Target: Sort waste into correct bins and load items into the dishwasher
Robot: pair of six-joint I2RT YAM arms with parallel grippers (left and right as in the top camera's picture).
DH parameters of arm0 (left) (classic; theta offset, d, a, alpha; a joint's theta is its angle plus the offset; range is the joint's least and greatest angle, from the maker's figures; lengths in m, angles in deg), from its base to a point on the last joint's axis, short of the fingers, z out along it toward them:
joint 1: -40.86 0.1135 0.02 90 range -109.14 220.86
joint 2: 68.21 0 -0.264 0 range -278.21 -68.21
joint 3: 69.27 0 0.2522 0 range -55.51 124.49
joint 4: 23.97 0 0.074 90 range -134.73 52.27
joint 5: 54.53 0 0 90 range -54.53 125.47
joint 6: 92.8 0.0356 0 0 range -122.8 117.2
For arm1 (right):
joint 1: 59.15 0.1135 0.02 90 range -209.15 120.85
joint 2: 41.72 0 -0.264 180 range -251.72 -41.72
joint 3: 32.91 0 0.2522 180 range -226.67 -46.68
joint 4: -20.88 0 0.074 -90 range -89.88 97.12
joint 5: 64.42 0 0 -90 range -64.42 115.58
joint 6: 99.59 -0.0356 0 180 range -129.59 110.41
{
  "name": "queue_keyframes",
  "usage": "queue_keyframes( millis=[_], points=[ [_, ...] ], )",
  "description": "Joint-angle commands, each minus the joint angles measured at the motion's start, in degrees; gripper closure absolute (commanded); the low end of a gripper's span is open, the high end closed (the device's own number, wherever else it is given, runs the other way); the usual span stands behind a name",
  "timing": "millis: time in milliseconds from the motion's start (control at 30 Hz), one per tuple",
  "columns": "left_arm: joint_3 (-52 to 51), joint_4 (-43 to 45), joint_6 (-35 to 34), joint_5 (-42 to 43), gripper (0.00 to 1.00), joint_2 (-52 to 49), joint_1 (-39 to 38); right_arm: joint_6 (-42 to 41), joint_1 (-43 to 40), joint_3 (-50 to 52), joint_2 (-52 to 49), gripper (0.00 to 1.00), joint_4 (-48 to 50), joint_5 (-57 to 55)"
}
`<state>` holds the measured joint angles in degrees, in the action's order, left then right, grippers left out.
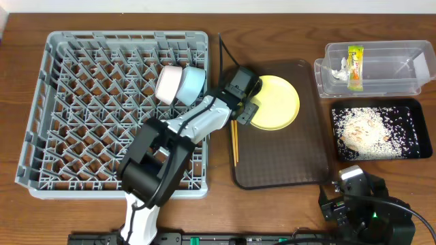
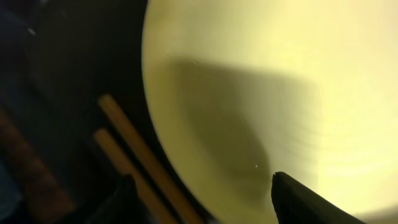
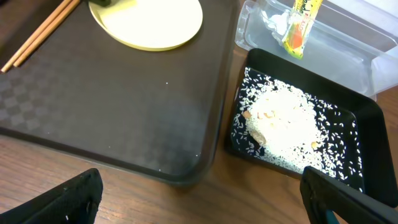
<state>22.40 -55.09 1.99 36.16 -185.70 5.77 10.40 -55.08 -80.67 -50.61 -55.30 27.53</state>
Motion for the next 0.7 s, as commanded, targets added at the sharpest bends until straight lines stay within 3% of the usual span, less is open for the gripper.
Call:
queue_keyframes(
  millis=[0, 667],
  points=[
    [-0.4, 0.3, 1.7, -0.3, 0.29, 2.8, 0.0, 0.4, -0.4, 0.0, 0.0, 0.01, -0.2, 0.5],
    [-0.4, 12.2, 1.8, 0.2, 0.29, 0.2, 0.1, 0.4, -0.4, 0.0, 0.0, 0.01, -0.2, 0.5]
  ],
)
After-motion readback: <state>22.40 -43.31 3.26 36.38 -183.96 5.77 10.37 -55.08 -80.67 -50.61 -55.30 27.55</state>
